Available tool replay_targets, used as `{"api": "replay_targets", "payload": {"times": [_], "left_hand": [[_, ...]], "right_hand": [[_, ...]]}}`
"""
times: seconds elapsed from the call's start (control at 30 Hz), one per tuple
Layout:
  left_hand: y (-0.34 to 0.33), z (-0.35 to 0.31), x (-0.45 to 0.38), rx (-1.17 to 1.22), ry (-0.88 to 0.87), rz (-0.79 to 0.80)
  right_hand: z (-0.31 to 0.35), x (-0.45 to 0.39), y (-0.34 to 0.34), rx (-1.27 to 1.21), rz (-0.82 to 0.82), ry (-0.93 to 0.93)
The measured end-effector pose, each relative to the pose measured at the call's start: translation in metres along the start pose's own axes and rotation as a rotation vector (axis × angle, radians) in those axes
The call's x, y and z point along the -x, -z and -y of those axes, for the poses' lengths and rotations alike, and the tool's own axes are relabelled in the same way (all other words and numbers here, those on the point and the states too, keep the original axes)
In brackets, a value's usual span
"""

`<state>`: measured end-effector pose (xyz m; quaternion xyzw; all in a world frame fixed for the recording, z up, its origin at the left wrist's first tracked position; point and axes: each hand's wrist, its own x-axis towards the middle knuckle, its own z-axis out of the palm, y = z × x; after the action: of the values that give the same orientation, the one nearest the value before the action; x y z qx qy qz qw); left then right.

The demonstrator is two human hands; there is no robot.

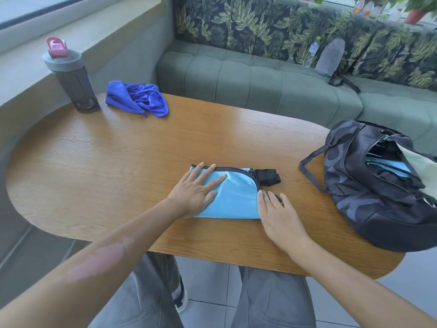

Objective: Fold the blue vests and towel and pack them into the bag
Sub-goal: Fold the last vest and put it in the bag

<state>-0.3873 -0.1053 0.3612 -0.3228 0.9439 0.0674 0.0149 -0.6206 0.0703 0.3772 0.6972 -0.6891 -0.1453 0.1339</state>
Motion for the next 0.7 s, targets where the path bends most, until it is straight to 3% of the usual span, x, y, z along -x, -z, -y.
{"api": "replay_targets", "payload": {"times": [0.33, 0.57, 0.7], "left_hand": [[0.003, -0.002, 0.000, -0.005, 0.041, 0.029], [0.002, -0.012, 0.003, 0.023, 0.135, 0.024], [0.000, -0.034, 0.011, 0.136, 0.320, 0.008]], "right_hand": [[-0.035, -0.012, 0.006, 0.182, 0.040, 0.209], [-0.043, -0.006, -0.003, 0.188, 0.017, 0.112], [-0.050, 0.004, 0.000, 0.054, -0.042, -0.025]]}}
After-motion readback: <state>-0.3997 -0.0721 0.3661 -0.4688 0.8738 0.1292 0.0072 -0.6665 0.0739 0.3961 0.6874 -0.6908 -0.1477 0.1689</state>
